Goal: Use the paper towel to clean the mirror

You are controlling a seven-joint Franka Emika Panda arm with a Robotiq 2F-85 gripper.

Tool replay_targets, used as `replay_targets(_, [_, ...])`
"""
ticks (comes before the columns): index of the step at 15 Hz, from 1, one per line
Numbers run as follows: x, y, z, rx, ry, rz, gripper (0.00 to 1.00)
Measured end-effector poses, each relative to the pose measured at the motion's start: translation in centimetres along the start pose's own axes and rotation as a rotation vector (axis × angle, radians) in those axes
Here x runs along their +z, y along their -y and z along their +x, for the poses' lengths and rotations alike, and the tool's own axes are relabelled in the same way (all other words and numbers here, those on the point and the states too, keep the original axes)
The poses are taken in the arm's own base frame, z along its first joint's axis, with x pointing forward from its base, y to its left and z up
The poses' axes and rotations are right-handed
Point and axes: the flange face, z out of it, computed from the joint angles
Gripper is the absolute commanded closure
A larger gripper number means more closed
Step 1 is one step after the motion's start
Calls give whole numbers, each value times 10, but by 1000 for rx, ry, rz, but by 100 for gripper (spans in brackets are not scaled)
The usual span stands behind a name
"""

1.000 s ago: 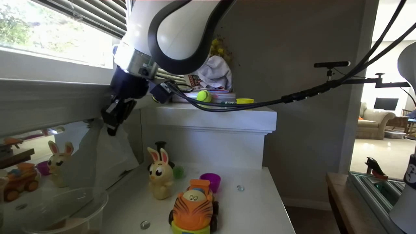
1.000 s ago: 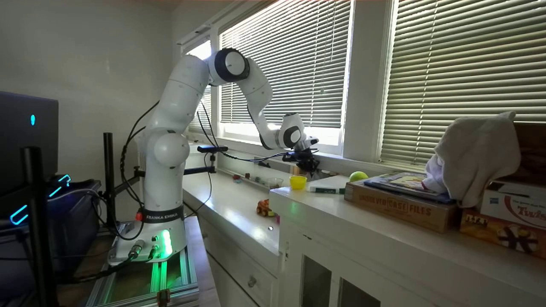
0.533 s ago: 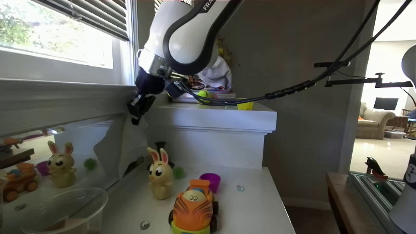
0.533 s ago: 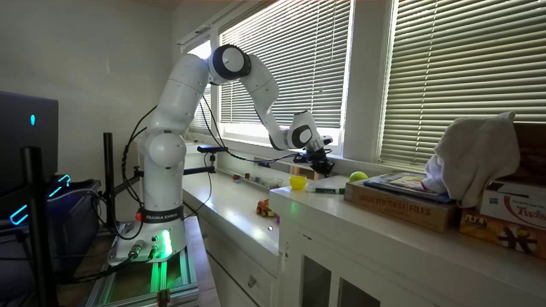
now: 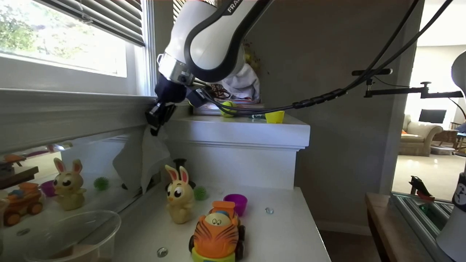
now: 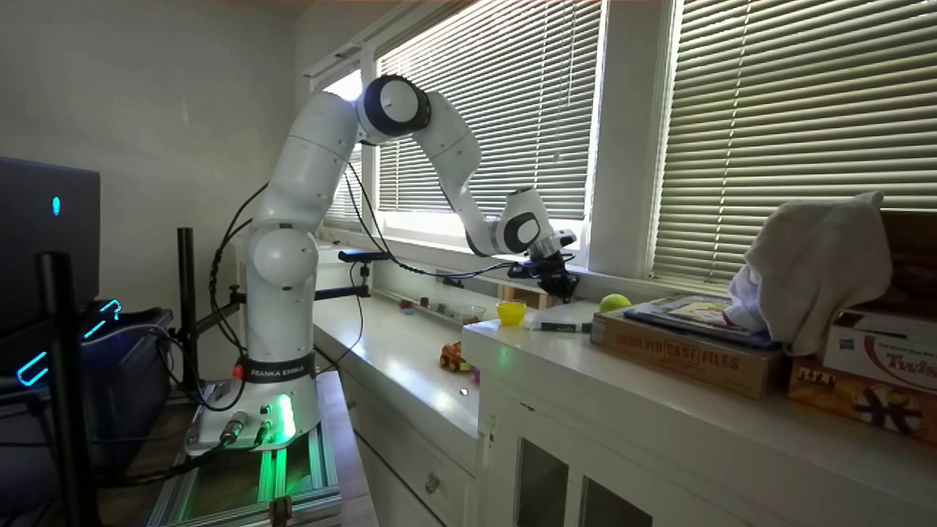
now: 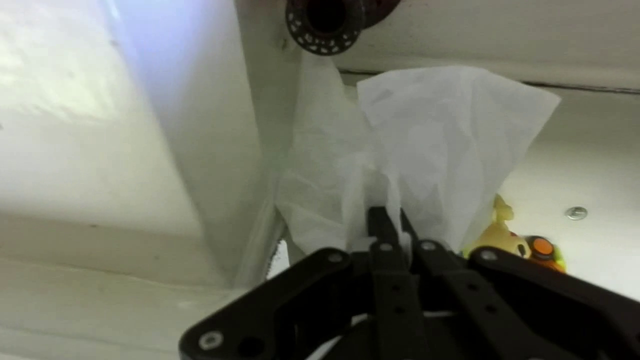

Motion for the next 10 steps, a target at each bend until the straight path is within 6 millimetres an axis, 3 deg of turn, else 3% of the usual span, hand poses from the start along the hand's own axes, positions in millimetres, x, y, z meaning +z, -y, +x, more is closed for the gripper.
replay_targets(4, [-3,35,8,-30,2,37,100])
replay_targets(10, [-5,70,12,-58,21,78,100])
